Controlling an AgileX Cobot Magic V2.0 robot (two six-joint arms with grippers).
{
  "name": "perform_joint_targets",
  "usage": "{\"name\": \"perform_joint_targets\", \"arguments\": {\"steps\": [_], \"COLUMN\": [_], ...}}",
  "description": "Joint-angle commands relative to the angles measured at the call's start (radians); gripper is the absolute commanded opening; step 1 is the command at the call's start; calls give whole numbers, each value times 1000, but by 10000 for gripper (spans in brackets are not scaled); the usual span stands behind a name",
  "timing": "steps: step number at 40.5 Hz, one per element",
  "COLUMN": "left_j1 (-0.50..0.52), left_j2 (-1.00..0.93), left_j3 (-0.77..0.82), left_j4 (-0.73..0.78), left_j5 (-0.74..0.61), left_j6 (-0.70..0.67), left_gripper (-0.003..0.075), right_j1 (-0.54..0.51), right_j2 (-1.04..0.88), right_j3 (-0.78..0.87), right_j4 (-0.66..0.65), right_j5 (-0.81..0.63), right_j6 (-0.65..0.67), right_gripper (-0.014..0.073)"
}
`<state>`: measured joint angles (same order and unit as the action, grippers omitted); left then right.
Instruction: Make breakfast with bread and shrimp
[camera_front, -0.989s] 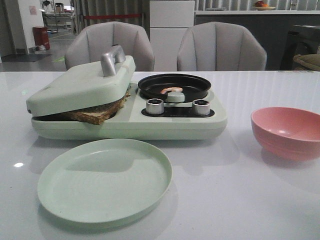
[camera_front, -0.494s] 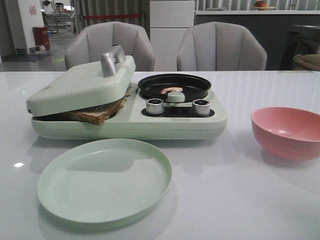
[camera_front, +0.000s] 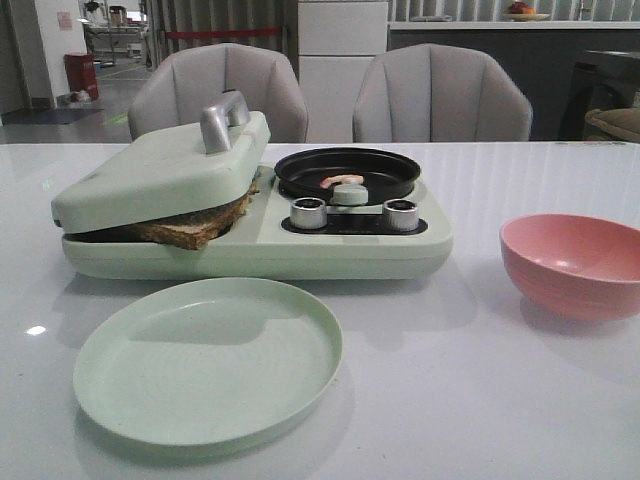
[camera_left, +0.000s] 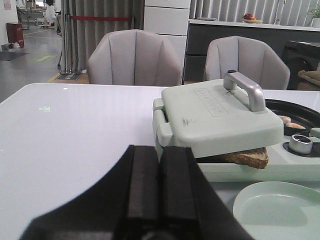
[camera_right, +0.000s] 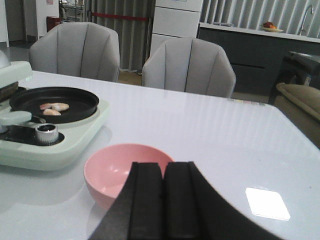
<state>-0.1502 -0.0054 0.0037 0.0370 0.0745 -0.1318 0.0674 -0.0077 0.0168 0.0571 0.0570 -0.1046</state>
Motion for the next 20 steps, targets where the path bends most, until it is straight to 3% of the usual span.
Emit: {"name": "perform_joint_targets", "arguments": {"steps": [1, 20], "left_j1": [1, 1], "left_j2": [-23, -23], "left_j3": [31, 31], "left_j4": [1, 1], "left_j5": [-95, -95], "left_j6": [-11, -11], "left_gripper": [41, 41], "right_j1": [-11, -26], "right_j2": [-22, -22], "right_j3": [10, 9], "right_j4": [-80, -105], "right_j5": [-108, -97], "right_j6": [105, 126], "right_gripper": [-34, -34]}}
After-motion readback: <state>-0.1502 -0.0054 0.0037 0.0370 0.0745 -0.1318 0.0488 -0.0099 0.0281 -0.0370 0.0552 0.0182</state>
